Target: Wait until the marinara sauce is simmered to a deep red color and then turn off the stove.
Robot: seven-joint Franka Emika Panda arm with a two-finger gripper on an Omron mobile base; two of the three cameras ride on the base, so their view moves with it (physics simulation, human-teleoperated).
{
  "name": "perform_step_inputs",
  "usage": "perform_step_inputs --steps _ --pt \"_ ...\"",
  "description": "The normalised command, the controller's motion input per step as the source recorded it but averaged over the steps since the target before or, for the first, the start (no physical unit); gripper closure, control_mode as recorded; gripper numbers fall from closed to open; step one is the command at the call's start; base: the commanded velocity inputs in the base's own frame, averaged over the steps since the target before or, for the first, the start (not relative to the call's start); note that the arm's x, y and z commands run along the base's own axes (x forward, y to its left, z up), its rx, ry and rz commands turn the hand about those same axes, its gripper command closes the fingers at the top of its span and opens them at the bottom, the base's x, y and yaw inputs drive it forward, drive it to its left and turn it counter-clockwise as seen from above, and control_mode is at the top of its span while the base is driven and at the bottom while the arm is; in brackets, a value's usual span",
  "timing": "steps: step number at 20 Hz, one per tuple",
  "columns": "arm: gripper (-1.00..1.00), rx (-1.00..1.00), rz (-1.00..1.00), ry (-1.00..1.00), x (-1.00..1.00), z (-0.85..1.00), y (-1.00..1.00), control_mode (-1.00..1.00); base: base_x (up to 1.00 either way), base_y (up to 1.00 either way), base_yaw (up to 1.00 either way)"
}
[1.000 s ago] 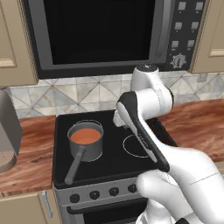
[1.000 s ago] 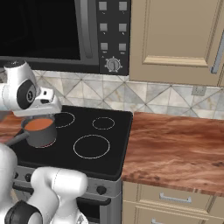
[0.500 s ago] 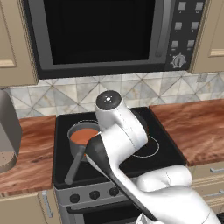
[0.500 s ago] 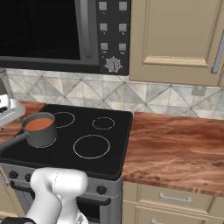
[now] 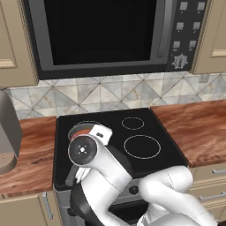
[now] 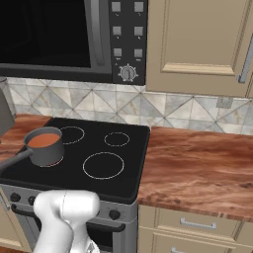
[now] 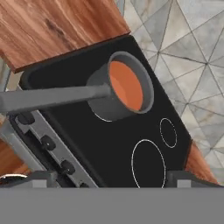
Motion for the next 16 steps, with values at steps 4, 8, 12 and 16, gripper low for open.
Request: perform_step_inputs --steps 4,8,12,16 --pt "-1.00 -0.20 0.32 -0.11 -0.10 -0.43 0.44 -1.00 0.00 0.00 0.00" --pt "-1.00 -0.20 0.22 -0.14 -0.02 -0.49 0.31 -1.00 0.00 0.00 0.00" --pt "-1.00 -0.21 0.13 -0.13 -0.04 -0.48 0.33 -1.00 0.00 0.00 0.00" --pt "-1.00 -0.21 0.02 -0.07 -0.14 -0.46 0.27 -1.00 0.00 0.00 0.00"
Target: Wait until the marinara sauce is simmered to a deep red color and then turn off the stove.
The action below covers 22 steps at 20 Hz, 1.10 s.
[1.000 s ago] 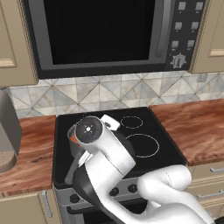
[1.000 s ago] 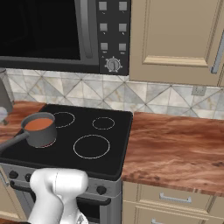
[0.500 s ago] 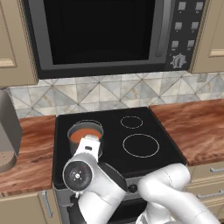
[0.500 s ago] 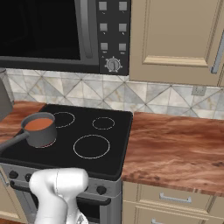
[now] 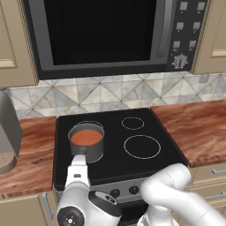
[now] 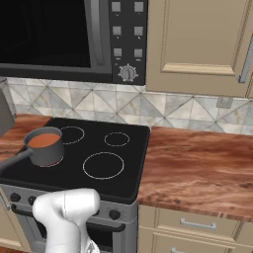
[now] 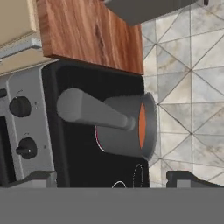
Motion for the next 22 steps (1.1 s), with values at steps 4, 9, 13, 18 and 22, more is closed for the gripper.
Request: perform_step_inputs --steps 4,9,13,18,22 --pt "-1.00 -0.20 0.00 -0.05 -0.22 -0.40 0.32 -1.00 0.00 0.00 0.00" --pt "-1.00 -0.19 -0.01 -0.04 -0.22 -0.26 0.31 -1.00 0.00 0.00 0.00" --pt "-1.00 -0.17 0.00 -0.03 -0.12 -0.26 0.25 -1.00 0.00 0.00 0.00" --pt "-1.00 -0.09 0.00 -0.07 0.00 -0.23 0.09 -1.00 0.00 0.00 0.00" --pt "-1.00 -0.07 0.00 -0.04 0.00 -0.33 0.00 -1.00 0.00 0.00 0.00"
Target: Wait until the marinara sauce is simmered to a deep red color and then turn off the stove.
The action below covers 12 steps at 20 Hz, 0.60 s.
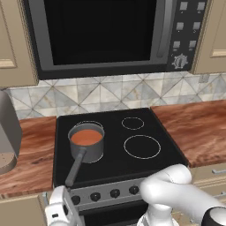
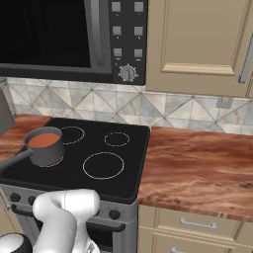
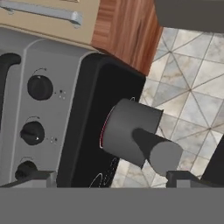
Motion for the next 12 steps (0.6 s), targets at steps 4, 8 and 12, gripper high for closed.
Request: perform_step_inputs --steps 4,8,12 --pt "-1.00 -0.08 0.00 -0.02 0.00 -0.42 0.00 -1.00 0.00 0.00 0.00" --pt "-1.00 -0.05 0.00 0.00 0.14 -0.38 0.02 -1.00 0.00 0.00 0.00" --pt "-1.00 0.00 0.00 0.00 0.36 -0.25 0.02 -1.00 0.00 0.00 0.00"
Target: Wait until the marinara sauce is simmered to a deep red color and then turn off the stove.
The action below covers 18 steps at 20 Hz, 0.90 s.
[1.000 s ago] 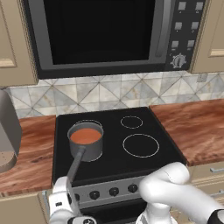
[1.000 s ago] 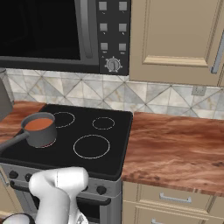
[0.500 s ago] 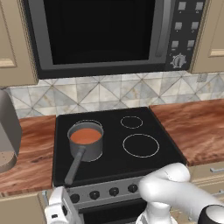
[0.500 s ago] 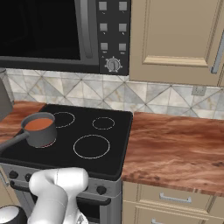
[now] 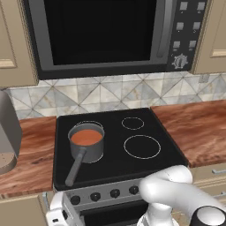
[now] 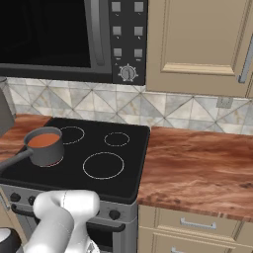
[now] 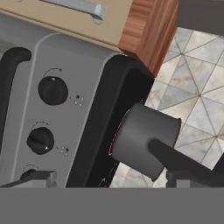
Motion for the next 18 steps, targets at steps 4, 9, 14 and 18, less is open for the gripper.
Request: perform_step_inputs --steps 4,9,14,18 --pt "-1.00 0.00 0.02 0.00 0.39 -0.32 0.00 -1.00 0.00 0.00 0.00" --pt "-1.00 -0.01 0.06 -0.01 0.32 -0.52 0.00 -1.00 0.00 0.00 0.00" --pt "-1.00 -0.02 0.06 -0.04 0.29 -0.46 0.02 -1.00 0.00 0.00 0.00" --pt "-1.00 0.00 0.05 -0.09 0.11 -0.27 0.00 -1.00 0.00 0.00 0.00"
